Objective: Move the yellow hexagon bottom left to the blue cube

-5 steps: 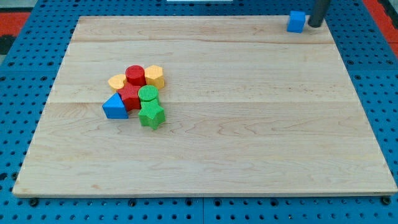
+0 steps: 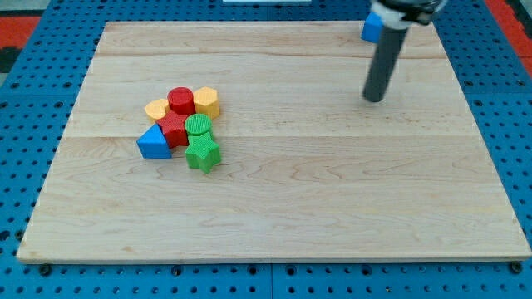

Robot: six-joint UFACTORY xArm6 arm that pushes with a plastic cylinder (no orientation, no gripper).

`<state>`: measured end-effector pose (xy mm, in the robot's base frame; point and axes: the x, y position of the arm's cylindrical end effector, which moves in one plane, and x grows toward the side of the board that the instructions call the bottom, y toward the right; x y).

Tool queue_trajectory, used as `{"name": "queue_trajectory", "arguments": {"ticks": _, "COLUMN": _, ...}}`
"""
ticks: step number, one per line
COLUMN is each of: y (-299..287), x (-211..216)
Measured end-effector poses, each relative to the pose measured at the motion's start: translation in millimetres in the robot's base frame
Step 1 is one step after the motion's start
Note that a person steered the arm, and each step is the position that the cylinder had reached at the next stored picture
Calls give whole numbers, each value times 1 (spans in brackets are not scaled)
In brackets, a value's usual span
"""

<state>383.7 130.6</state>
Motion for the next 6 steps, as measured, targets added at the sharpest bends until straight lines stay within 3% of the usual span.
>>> {"name": "queue_trajectory", "arguments": {"ticks": 2, "y": -145, "x": 28}}
{"name": "queue_trajectory", "arguments": {"ticks": 3, "y": -212, "x": 17}}
{"name": "queue_trajectory", "arguments": {"ticks": 6, "y": -267, "x": -28}}
